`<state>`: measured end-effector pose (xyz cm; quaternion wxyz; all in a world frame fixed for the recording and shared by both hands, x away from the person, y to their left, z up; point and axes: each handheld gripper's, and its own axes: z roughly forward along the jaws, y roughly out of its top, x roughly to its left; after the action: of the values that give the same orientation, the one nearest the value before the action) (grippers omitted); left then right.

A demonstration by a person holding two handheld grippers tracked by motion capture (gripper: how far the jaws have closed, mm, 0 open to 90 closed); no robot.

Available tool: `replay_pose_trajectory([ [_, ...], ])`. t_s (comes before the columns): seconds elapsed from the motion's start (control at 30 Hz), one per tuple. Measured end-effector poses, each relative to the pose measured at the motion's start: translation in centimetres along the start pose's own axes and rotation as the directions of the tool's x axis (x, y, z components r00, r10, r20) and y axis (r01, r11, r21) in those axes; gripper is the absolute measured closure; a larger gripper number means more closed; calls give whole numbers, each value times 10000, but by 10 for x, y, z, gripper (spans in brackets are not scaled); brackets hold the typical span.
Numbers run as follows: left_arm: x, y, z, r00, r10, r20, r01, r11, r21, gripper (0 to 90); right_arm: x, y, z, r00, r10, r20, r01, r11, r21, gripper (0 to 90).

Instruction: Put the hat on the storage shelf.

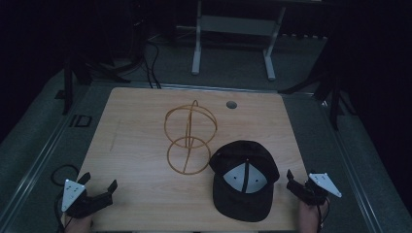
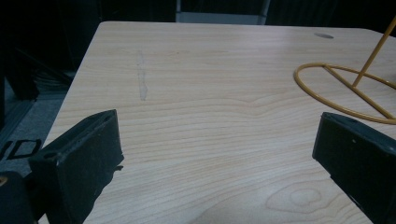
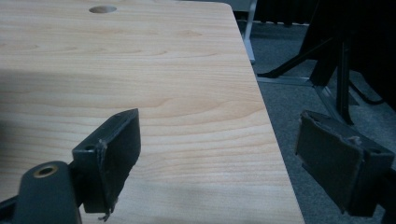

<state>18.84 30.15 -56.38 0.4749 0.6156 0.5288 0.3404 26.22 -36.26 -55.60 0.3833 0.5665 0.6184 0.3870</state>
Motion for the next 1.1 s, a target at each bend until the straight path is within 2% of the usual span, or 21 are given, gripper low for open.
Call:
replay_pose_trajectory([
  [0.13, -1, 0, 0, 9999, 11, 132, -11, 10000, 16, 18, -6, 3, -2, 9989, 207, -420, -202, 9997, 111, 143],
  [0.23, -2, 1, 1, 9997, 103, 236, -105, 9999, 86, 18, -6, 24, -13, 9937, 372, -1058, -337, 9988, 344, 143],
  [0.27, -2, 1, 1, 9997, 103, 236, -105, 9999, 86, 18, -6, 24, -13, 9937, 372, -1058, -337, 9988, 344, 143],
  [0.33, -2, 1, 1, 9996, 89, 265, -91, 9999, 90, 18, -1, 47, -27, 9865, 342, -1602, -310, 9993, 228, 142],
  [0.43, -2, 1, 1, 9994, 56, 343, -59, 9999, 94, 18, 5, 69, -39, 9779, 307, -2068, -313, 9995, 7, 142],
  [0.47, -2, 1, 1, 9994, 46, 356, -49, 10000, 85, 18, 7, 79, -45, 9719, 264, -2340, -312, 9994, -168, 141],
  [0.53, -3, 2, 0, 9992, 27, 404, -31, 9999, 113, 18, 13, 93, -54, 9645, 2, -2640, -117, 9990, -421, 141],
  [0.57, -3, 2, 0, 9992, 27, 404, -31, 9999, 113, 18, 13, 93, -54, 9645, 2, -2640, -117, 9990, -421, 141],
  [0.6, -3, 2, 0, 9991, 19, 427, -25, 9999, 123, 18, 21, 106, -64, 9528, -374, -3013, 170, 9974, -702, 141],
  [0.63, -3, 1, 1, 9991, 21, 422, -27, 9999, 129, 18, 21, 106, -64, 9528, -374, -3013, 170, 9974, -702, 141],
  [0.67, -3, 1, 1, 9990, 28, 447, -35, 9999, 140, 18, 25, 112, -68, 9444, -554, -3242, 290, 9959, -857, 141],
  [0.7, -3, 2, 1, 9990, 41, 453, -48, 9999, 152, 18, 31, 118, -73, 9332, -796, -3506, 500, 9945, -925, 141],
  [0.73, -3, 2, 1, 9989, 57, 461, -65, 9998, 163, 18, 40, 125, -77, 9110, -1083, -3980, 759, 9925, -963, 141],
  [0.77, -3, 2, 1, 9989, 57, 461, -65, 9998, 163, 18, 43, 127, -77, 9006, -1129, -4196, 807, 9923, -939, 141],
  [0.8, -3, 2, 1, 9989, 63, 475, -71, 9998, 164, 18, 43, 127, -77, 9006, -1129, -4196, 807, 9923, -939, 141],
  [0.83, -4, 2, 1, 9988, 56, 491, -64, 9999, 160, 18, 53, 130, -74, 8778, -1339, -4599, 1125, 9909, -739, 142],
  [0.87, -4, 2, 1, 9988, 56, 491, -64, 9999, 160, 18, 55, 130, -73, 8726, -1396, -4681, 1243, 9902, -637, 142],
  [0.9, -4, 2, 1, 9987, 54, 507, -62, 9999, 148, 18, 55, 130, -73, 8726, -1396, -4681, 1243, 9902, -637, 142],
  [1.03, -5, 2, 0, 9980, 31, 627, -41, 9999, 147, 18, 67, 124, -56, 8396, -1633, -5181, 1859, 9825, -84, 121],
  [1.07, -6, 2, 0, 9978, -2, 668, -7, 9999, 135, 18, 69, 122, -53, 8354, -1612, -5255, 1931, 9812, 60, 121],
  [1.1, -6, 2, 1, 9971, -98, 753, 84, 9998, 180, 18, 70, 120, -49, 8358, -1581, -5258, 1970, 9802, 184, 123],
])
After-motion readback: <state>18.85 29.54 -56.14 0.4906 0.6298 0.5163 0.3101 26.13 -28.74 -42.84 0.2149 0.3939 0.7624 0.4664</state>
